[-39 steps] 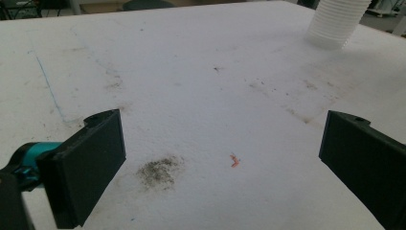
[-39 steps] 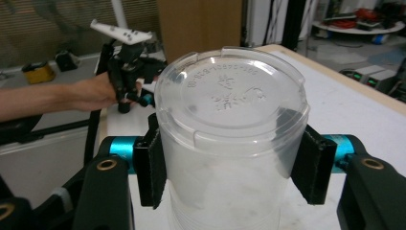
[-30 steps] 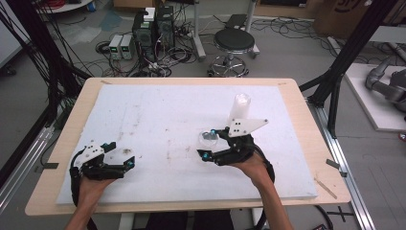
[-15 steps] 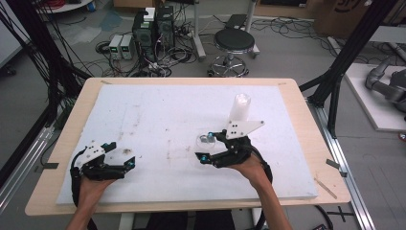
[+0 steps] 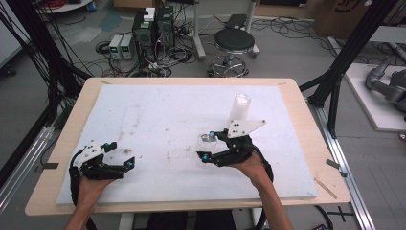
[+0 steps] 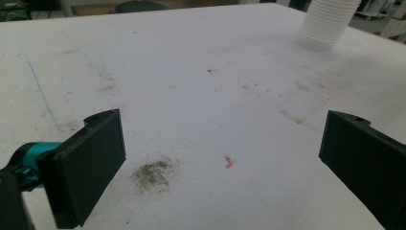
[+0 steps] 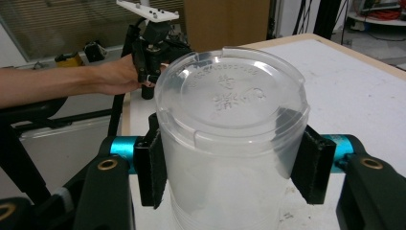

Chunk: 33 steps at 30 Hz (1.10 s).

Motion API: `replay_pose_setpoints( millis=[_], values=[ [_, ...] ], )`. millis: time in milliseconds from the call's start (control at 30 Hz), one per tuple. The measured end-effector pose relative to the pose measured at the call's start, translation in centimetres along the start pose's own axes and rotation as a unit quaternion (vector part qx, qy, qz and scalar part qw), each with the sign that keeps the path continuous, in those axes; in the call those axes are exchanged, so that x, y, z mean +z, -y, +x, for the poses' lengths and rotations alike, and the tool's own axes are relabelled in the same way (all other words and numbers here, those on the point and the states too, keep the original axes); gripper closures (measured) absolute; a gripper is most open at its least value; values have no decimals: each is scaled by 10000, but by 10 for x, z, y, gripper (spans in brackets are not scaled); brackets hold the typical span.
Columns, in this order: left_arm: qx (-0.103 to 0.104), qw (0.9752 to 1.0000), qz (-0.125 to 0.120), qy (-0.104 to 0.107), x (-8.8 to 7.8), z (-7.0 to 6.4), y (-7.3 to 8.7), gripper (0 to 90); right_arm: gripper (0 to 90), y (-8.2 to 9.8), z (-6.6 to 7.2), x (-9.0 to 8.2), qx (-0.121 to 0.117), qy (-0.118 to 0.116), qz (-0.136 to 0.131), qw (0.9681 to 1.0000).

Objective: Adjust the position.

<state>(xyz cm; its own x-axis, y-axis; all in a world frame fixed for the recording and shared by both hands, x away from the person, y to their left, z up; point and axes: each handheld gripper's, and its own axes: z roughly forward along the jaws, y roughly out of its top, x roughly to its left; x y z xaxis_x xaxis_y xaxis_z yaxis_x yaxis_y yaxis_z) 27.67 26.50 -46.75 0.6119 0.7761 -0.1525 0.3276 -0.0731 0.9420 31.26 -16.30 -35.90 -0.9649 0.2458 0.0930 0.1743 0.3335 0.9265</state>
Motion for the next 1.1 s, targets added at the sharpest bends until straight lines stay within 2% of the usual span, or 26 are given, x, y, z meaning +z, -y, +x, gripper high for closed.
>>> replay_pose_setpoints(
  millis=[100, 267, 367, 433, 567, 667, 700, 800, 967, 1100],
  values=[
    [110, 9997, -141, 191, -1, 2, -2, 19, 398, 0, 0, 1, 2, -42, -8, 10000],
    [244, 9966, -342, 708, -5, -1, -13, 19, 401, -2, -1, 1, -27, -159, -74, 9998],
    [415, 9928, -428, 1040, -6, -6, -22, 19, 403, -2, 0, 1, -38, -193, -120, 9997],
    [499, 9892, -456, 1304, -5, -9, -28, 19, 403, -2, 0, 2, -36, -210, -127, 9997],
    [616, 9828, -479, 1676, 0, -15, -38, 19, 403, -3, 3, 3, -63, -266, -141, 9995],
    [738, 9756, -474, 2014, 8, -26, -45, 19, 403, -4, 4, 3, -86, -311, -165, 9993],
    [754, 9739, -488, 2082, 10, -29, -46, 19, 404, -4, 4, 4, -68, -333, -192, 9992],
    [906, 9652, -498, 2400, 20, -43, -53, 19, 405, -5, 5, 4, -72, -397, -251, 9989],
    [1048, 9506, -554, 2868, 40, -67, -64, 19, 407, -6, 6, 4, -68, -529, -360, 9979],
    [1124, 9410, -602, 3133, 57, -84, -71, 19, 407, -6, 6, 4, -81, -597, -410, 9973]
  ],
)
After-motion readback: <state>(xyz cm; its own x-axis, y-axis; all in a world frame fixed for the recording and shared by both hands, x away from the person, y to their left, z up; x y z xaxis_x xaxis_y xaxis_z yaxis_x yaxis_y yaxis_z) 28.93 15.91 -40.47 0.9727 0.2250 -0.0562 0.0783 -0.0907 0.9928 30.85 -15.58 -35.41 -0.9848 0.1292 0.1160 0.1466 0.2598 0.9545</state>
